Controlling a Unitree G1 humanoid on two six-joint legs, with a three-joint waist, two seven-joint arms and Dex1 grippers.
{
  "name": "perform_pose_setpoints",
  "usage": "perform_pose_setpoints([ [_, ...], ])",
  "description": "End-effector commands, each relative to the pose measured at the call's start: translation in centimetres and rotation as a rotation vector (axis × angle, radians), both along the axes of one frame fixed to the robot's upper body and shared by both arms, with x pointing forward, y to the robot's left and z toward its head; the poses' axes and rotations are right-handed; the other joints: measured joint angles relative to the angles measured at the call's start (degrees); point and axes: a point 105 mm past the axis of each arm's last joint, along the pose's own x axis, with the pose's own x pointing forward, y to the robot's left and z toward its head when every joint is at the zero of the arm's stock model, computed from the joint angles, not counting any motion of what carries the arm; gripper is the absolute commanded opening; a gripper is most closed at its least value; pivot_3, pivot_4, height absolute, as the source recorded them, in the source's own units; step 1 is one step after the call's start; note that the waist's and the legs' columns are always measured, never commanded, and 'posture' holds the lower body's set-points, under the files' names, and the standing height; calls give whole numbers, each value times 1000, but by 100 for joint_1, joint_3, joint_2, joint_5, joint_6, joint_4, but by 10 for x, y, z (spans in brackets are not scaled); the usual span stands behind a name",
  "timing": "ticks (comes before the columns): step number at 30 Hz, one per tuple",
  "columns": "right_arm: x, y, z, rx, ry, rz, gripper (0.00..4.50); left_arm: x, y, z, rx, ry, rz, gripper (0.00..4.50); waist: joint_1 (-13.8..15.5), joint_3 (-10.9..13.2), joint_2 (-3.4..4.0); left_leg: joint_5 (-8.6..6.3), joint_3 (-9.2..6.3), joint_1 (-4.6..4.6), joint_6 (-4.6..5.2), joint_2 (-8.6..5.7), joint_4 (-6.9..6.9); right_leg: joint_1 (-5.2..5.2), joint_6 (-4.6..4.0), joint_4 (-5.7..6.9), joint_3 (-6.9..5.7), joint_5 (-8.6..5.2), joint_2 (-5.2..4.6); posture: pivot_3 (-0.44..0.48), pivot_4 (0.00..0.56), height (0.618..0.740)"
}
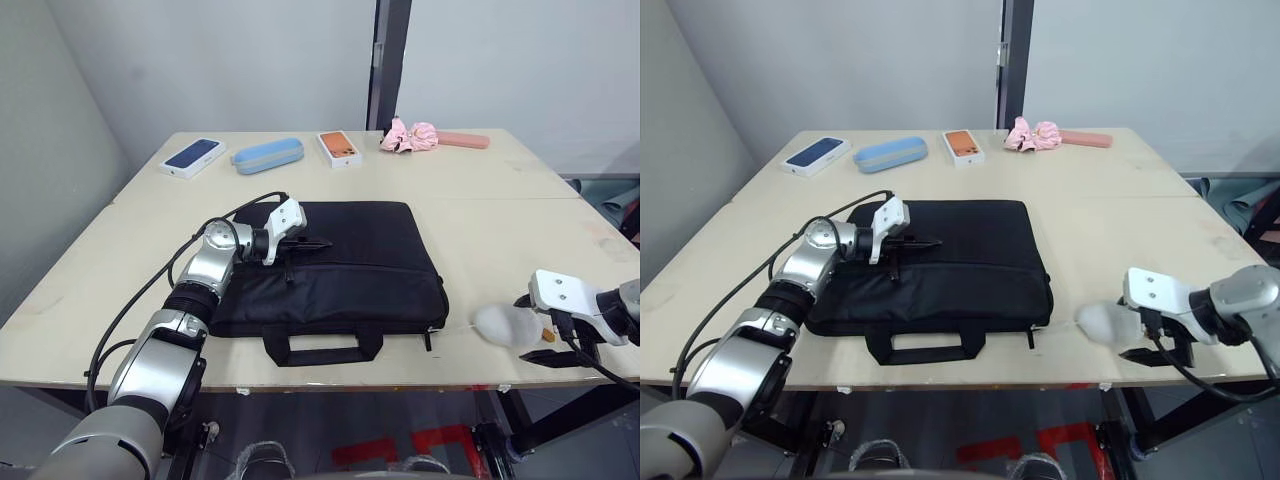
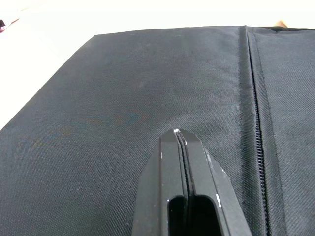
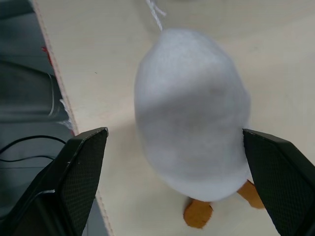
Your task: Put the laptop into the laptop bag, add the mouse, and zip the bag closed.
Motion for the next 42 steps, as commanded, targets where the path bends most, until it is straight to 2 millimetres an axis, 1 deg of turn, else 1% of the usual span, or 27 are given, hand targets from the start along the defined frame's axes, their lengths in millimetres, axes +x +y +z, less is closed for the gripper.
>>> perform_pose_setpoints([
  [1, 6, 1, 2, -13, -48, 21, 4250, -12, 4, -46, 113, 137, 6, 7, 6, 0, -1, 0, 1, 0, 0, 0, -1, 0, 1, 0, 0, 0, -1, 0, 150, 740],
  [4, 10, -1, 4, -5, -65, 20, 3421, -12, 3, -46, 116, 136, 7, 0, 4, 3, -5, -1, 14, -1, 2, 0, -4, 0, 2, -9, 0, -1, -7, 0, 150, 740],
  [6, 11, -1, 5, -7, -70, 25, 2651, -13, 3, -47, 117, 140, 5, 0, 3, 4, -8, -2, 27, -1, 5, -1, -4, 1, 2, -15, 5, -1, -11, 0, 150, 740],
  [7, 11, -2, 5, -10, -71, 28, 2390, -13, 3, -47, 118, 141, 4, 0, 4, 5, -10, -2, 27, 0, 5, -1, -5, 1, 2, -16, 5, -1, -11, 0, 150, 740],
  [11, 10, -3, 4, -7, -62, 29, 969, -14, 6, -55, 168, 135, -3, 0, 6, 8, -14, -3, 31, -1, 6, -1, -9, 2, 5, -25, 5, -2, -13, 0, 150, 740],
  [14, 12, -6, 6, -4, -68, 21, 14, -14, 7, -58, 167, 143, 2, 0, 6, 7, -14, -3, 34, -1, 7, -1, -16, 7, 6, -42, 5, -2, -13, 0, 150, 740],
  [18, 19, -8, 13, 7, -101, 4, 14, -16, 8, -61, 159, 155, 3, 0, 3, 4, -10, -3, 40, -1, 8, -1, -25, 9, 8, -58, 6, -1, -13, 0, 150, 740],
  [20, 24, -10, 18, -1, -124, -1, 14, -20, 10, -66, 174, 164, -15, 0, 3, 4, -9, -3, 44, 0, 9, -1, -26, 11, 9, -59, 6, -1, -15, 0, 150, 740],
  [22, 34, -21, 26, -59, -161, -1, 14, -27, 16, -78, 255, 135, -55, 0, -9, 2, -8, -3, 51, 1, 11, -1, -28, 11, 10, -62, 8, -1, -18, 0, 150, 740],
  [24, 43, -27, 32, -72, -189, -20, 14, -29, 16, -80, 225, 146, -44, 0, -29, -5, -4, -3, 61, 3, 11, -1, -31, 11, 12, -67, 11, -2, -20, 0, 150, 740],
  [26, 50, -30, 34, -94, -213, -19, 14, -31, 16, -82, 214, 149, -47, 0, -35, -18, 3, -3, 82, 4, 13, 0, -37, 10, 20, -69, 13, -5, -29, 0, 150, 740],
  [28, 55, -34, 31, -144, -224, 0, 14, -34, 16, -84, 213, 151, -56, 0, -31, -25, 8, -4, 90, 5, 14, 0, -45, 10, 23, -74, 14, -7, -32, 0, 150, 740],
  [29, 61, -35, 31, -150, -244, -6, 14, -35, 16, -84, 210, 154, -57, 0, -35, -31, 10, -4, 93, 5, 15, 0, -52, 10, 23, -79, 13, -7, -32, 0, 150, 740],
  [37, 95, -29, 34, -170, -368, -22, 14, -44, 17, -87, 213, 147, -98, 0, -89, -55, 19, -3, 109, 8, 15, 0, -67, 5, 25, -89, 14, -7, -35, 0, 150, 740],
  [40, 114, -17, 32, -154, -418, -33, 14, -43, 14, -84, 193, 146, -96, 0, -106, -62, 25, -4, 114, 7, 15, 0, -80, 0, 28, -96, 13, -9, -35, 0, 150, 740],
  [42, 122, -11, 33, -133, -446, -42, 14, -43, 13, -83, 188, 143, -98, 0, -94, -64, 24, -3, 116, 7, 15, 0, -84, -2, 28, -95, 13, -9, -35, 0, 150, 740],
])
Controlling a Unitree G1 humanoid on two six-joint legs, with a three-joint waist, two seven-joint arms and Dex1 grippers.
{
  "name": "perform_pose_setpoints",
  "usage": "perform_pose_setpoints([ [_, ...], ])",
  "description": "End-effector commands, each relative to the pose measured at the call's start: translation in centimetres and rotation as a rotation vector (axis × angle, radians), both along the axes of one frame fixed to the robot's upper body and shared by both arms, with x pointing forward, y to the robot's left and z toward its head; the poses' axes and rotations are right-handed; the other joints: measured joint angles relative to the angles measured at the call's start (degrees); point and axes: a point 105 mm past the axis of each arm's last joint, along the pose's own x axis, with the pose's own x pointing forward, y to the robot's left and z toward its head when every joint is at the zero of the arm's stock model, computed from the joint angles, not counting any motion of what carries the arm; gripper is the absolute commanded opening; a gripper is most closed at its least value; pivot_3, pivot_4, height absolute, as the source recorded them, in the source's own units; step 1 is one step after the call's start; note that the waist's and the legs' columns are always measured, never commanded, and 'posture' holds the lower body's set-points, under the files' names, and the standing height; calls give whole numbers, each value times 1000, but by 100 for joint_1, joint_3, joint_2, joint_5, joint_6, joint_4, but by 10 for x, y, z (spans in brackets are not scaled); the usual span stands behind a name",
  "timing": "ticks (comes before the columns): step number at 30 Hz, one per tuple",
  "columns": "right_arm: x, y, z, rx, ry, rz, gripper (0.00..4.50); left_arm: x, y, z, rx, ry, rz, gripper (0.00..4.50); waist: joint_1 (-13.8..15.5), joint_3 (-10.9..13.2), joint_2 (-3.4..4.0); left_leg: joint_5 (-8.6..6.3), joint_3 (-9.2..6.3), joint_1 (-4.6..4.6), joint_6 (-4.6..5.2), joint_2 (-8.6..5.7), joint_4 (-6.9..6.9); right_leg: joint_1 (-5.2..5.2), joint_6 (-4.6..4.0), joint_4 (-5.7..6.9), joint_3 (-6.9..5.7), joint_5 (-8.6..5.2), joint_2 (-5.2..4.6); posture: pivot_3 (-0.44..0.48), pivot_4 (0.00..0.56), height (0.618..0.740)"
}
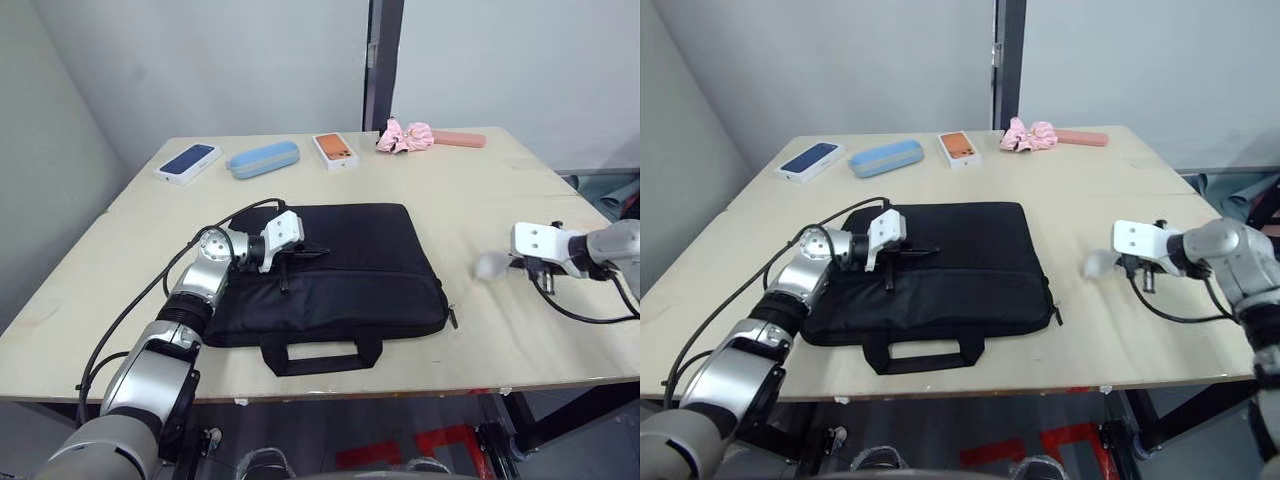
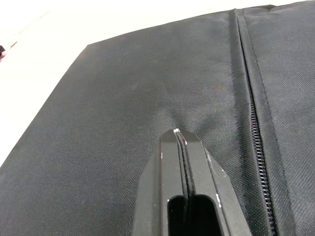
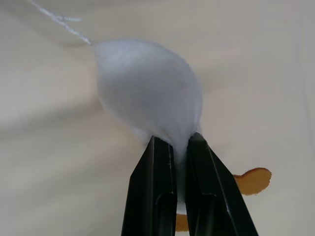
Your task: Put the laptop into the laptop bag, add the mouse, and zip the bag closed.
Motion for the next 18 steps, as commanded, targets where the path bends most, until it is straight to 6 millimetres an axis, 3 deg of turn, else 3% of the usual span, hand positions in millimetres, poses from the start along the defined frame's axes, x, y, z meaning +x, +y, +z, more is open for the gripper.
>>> perform_pose_setpoints([
  [1, 17, 5, 12, 16, -93, -21, 14, -31, 6, -72, 143, 262, -32, 0, 29, 1, -1, 0, 1, -2, 0, 0, -4, -2, 0, -1, -1, 0, 0, 0, 150, 740],
  [9, 47, 17, 12, 152, -212, -157, 14, -33, 5, -71, 153, 238, -50, 0, 35, -1, 2, -1, 7, -2, -1, 0, -22, -3, 1, -16, -4, -1, 0, 0, 150, 740],
  [18, 55, 11, 6, 156, -258, -254, 14, -33, 3, -69, 143, 230, -52, 0, 31, -10, 17, -2, 9, -4, -4, 0, -27, -4, 3, -25, -4, -2, -1, 0, 150, 740],
])
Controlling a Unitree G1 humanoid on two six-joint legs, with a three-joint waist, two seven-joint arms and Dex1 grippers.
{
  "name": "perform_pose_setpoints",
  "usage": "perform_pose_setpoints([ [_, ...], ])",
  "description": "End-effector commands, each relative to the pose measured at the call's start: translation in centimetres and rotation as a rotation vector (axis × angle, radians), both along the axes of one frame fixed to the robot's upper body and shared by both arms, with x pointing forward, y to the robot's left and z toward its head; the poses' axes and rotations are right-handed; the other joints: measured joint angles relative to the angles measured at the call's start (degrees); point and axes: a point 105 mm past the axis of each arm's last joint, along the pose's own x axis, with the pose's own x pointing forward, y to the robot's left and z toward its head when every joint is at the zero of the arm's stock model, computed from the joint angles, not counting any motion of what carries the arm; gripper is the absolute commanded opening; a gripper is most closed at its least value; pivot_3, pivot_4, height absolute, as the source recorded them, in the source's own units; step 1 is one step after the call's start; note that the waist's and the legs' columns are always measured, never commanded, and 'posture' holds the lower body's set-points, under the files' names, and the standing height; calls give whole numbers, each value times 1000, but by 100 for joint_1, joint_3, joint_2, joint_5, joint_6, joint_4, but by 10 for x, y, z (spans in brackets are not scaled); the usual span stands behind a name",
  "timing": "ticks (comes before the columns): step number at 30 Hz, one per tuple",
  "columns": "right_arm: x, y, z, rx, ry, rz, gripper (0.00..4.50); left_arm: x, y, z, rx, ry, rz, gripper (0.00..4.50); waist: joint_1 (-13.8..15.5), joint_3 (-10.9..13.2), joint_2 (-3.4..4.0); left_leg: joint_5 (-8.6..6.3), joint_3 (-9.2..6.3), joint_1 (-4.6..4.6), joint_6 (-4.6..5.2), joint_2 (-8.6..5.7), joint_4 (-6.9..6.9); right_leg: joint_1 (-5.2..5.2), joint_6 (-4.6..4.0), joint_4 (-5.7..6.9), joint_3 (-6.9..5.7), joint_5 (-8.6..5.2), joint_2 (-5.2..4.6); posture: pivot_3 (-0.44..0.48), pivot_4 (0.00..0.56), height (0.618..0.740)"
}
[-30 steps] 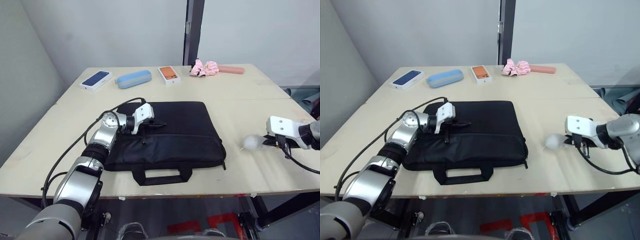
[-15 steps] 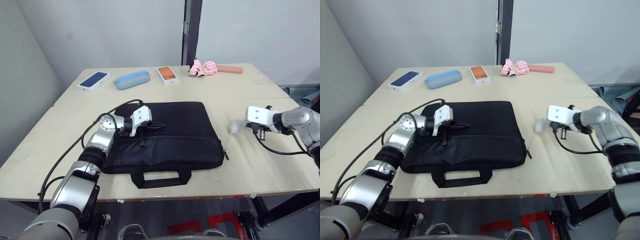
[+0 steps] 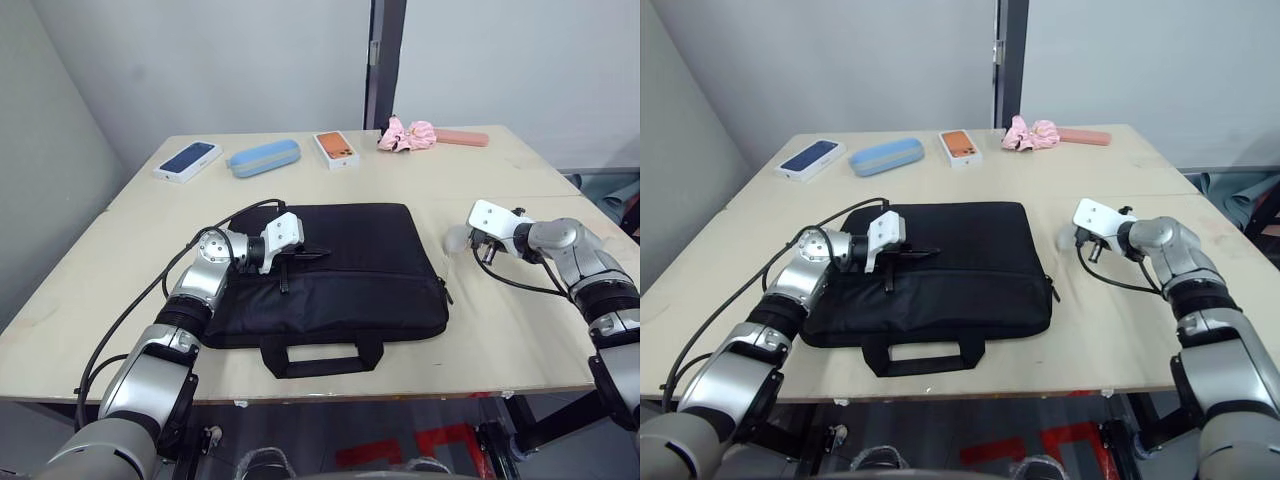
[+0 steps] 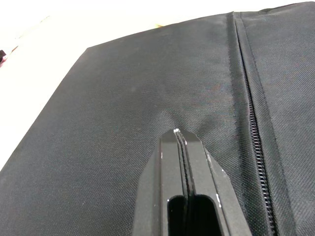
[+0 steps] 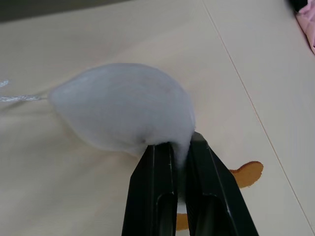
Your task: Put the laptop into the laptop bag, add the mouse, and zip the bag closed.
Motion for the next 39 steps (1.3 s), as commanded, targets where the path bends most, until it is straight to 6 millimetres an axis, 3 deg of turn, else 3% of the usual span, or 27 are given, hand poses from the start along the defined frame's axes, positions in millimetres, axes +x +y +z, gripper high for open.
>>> perform_pose_setpoints([
  [1, 8, -7, 21, 6, -83, -45, 14, -30, 5, -71, 148, 252, -35, 0, -1, 0, 0, 0, 0, 0, 0, 0, 0, 0, 0, 0, 0, 0, 0, 0, 150, 740],
  [5, -9, 8, -1, 68, 61, 59, 14, -30, 3, -70, 132, 259, -39, 0, 4, -1, -1, -1, 1, 1, -1, 0, -3, 0, 2, -2, 0, -1, 0, 0, 150, 740],
  [10, -25, 13, -3, 101, 124, 137, 14, -30, 3, -69, 128, 259, -37, 0, 14, -1, -4, -2, 1, 1, -1, 1, -14, 2, 3, -13, -6, -2, 0, 0, 150, 740],
  [11, -29, 13, -2, 111, 137, 151, 808, -30, 3, -68, 126, 259, -36, 0, 14, -1, -3, -2, 1, 0, -1, 1, -16, 2, 3, -15, -7, -2, 0, 0, 150, 740],
  [19, -58, -2, 16, 94, 189, 206, 3486, -29, 5, -66, 115, 260, -10, 0, 41, 10, -20, -2, 4, -1, 0, 2, -28, 1, 4, -30, -9, -2, 0, 0, 150, 740],
  [22, -69, -12, 29, 84, 168, 197, 4487, -29, 3, -56, 67, 264, -3, 0, 35, 13, -24, -3, 7, -1, 5, 2, -33, 2, 6, -41, -8, -3, 1, 0, 150, 740],
  [25, -74, -20, 47, 110, 111, 164, 4487, -26, 0, -31, -32, 237, 9, 0, 14, 20, -25, -3, 10, -2, 15, 4, -35, -1, 14, -42, -8, -8, 1, 0, 150, 740],
  [28, -79, -21, 62, 155, 80, 142, 4500, -26, 0, -1, -154, 230, 37, 811, 0, 61, -15, 6, 15, -8, 35, 6, -37, -13, 23, -41, -7, -11, 2, 0, 150, 740],
  [32, -87, -15, 78, 264, 90, 142, 4500, -36, 21, 42, -231, 164, 108, 2227, -41, 104, -45, 13, 15, -48, 43, 17, -38, -58, 35, -41, -7, -4, 13, 0, 150, 740],
  [38, -94, -5, 89, 329, 117, 153, 4500, -52, 68, 73, -268, 136, 276, 4367, -67, 137, -59, 20, 14, -126, 33, 30, -36, -147, 124, -33, -13, 48, 29, 0, 150, 740],
  [39, -96, -3, 88, 334, 142, 154, 4500, -54, 72, 74, -260, 141, 291, 4458, -63, 137, -59, 19, 14, -125, 33, 31, -37, -146, 122, -34, -15, 47, 30, 0, 150, 740],
])
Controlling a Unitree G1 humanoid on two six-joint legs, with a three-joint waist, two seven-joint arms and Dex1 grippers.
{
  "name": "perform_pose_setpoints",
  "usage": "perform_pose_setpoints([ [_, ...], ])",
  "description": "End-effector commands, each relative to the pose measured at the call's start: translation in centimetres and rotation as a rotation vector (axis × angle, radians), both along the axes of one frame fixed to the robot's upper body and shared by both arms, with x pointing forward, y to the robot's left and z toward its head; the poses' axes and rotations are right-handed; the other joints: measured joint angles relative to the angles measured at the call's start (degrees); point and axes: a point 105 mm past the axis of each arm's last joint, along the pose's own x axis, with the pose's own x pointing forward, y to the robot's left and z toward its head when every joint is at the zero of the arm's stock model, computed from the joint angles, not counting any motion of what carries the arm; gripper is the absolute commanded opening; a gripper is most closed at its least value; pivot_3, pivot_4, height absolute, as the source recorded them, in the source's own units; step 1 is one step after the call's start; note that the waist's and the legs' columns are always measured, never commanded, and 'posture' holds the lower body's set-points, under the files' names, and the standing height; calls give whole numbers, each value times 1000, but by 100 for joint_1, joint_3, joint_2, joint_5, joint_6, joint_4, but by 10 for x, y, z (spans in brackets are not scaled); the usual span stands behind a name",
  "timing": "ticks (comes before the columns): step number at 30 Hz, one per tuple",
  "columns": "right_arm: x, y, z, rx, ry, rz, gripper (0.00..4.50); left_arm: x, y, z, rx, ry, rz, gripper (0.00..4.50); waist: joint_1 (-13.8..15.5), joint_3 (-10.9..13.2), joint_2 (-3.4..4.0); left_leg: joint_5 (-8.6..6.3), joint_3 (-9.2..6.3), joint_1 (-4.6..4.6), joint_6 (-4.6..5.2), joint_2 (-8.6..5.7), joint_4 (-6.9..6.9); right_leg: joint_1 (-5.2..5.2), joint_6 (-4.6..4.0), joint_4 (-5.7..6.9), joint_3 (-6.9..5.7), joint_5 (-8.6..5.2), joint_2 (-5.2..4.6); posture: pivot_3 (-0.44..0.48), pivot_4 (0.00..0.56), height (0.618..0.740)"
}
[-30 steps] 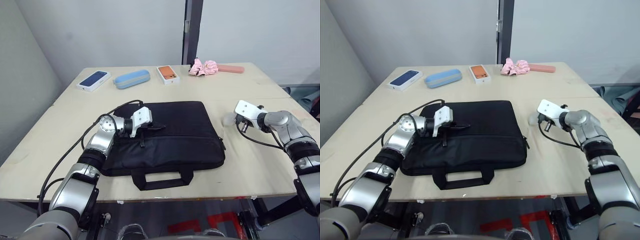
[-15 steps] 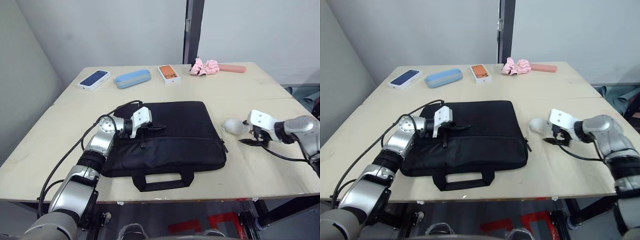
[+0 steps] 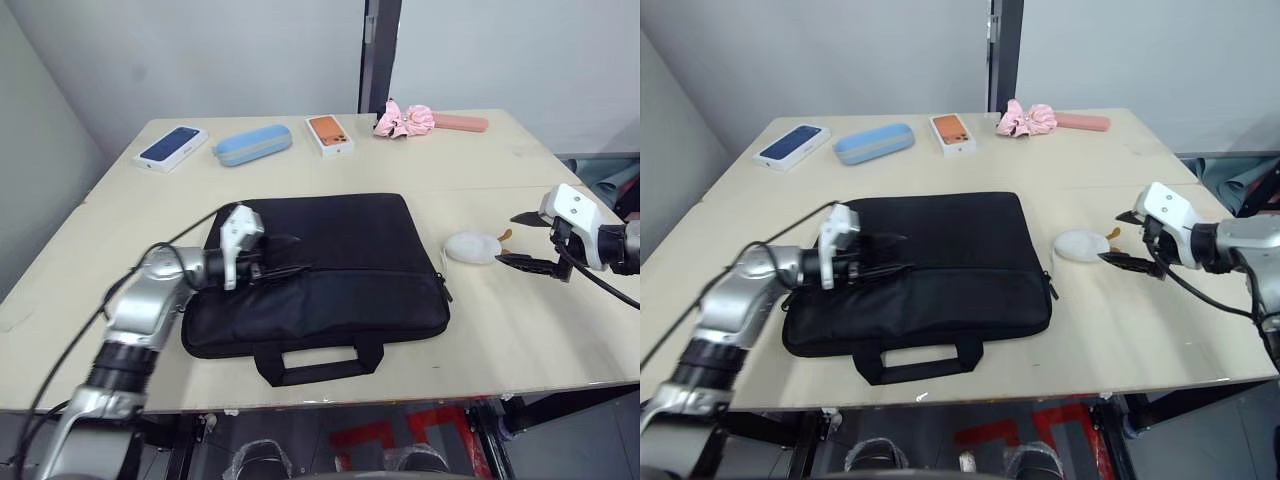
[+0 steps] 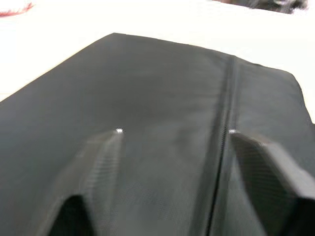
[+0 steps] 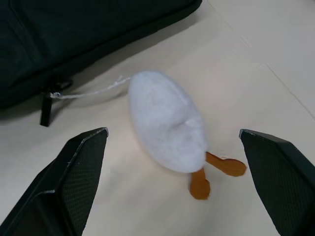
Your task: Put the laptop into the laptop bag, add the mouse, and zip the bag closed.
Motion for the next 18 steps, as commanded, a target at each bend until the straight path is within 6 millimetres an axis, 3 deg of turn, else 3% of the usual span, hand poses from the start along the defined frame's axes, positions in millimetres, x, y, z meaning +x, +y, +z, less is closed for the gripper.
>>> perform_pose_setpoints([
  [1, -10, 7, 19, 11, 10, 34, 4500, -9, 17, 21, -7, -39, 57, 4458, 17, 1, 0, -1, 0, 1, 2, 0, 1, 2, -7, -1, 1, -4, 0, 0, 150, 740],
  [3, -15, 15, 22, 37, 63, 64, 4500, -14, 36, 27, 0, -27, 122, 4458, 33, 2, -2, -3, 0, 5, 5, 0, 5, 7, -48, -2, 2, -27, -2, 0, 150, 740],
  [7, -14, 28, 58, 12, 23, 160, 4500, -36, 118, 44, 141, 16, 324, 4458, -79, 36, -11, -3, 1, 10, 6, 9, 21, 0, -39, 19, 3, -24, 4, 0, 150, 740],
  [12, -14, 33, 80, 25, 24, 198, 4500, -48, 159, 68, 242, 24, 423, 4458, 1, 41, -24, -5, 0, 29, 9, 12, 44, 18, -48, 34, 6, -30, 2, 0, 150, 740],
  [18, -9, 34, 88, 29, 16, 219, 4500, -55, 180, 90, 298, 40, 483, 4458, 59, 50, -38, -4, -4, 29, 10, 13, 76, 7, -59, 94, 10, -35, 2, 0, 150, 740],
])
